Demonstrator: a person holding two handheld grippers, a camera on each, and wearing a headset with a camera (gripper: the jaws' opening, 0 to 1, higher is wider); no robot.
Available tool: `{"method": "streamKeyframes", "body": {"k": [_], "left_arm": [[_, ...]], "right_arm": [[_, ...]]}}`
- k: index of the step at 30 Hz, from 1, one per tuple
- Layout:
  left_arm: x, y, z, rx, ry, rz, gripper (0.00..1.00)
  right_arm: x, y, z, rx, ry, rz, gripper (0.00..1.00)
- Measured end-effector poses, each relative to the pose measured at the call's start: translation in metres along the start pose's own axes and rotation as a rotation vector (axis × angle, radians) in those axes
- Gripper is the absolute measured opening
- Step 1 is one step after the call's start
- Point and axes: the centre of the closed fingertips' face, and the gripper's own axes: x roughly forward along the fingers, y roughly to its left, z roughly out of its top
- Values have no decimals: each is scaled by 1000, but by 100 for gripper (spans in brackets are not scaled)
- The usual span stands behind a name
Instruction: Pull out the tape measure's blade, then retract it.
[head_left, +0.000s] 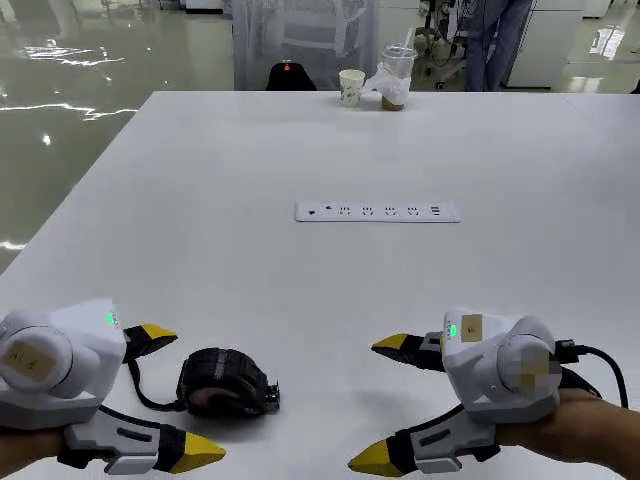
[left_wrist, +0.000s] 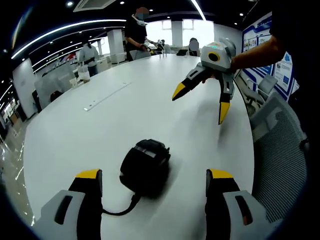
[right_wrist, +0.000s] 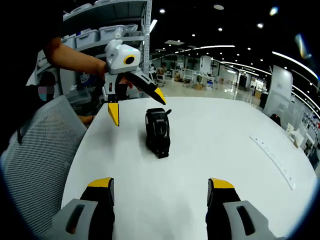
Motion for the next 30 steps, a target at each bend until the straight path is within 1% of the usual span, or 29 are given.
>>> {"method": "streamKeyframes", "body": {"k": [4,8,17,22,25,30], "left_arm": [[3,4,0,26,15,-15,78],[6,7,0,52,28,-39,73],[11,14,1,117,65,-77,64],[13,18,-1,142,90,-97,62],[14,19,-2,157,105,-121,58],[17,21,-3,171,125,-144,54]], "right_arm": [[6,-4,1,-31,16,20,71],[13,-8,2,-59,29,43,67],[28,-14,9,-117,46,85,59],[38,-16,10,-140,58,107,56],[43,-17,12,-162,65,123,53],[51,-18,13,-189,72,141,49]]}}
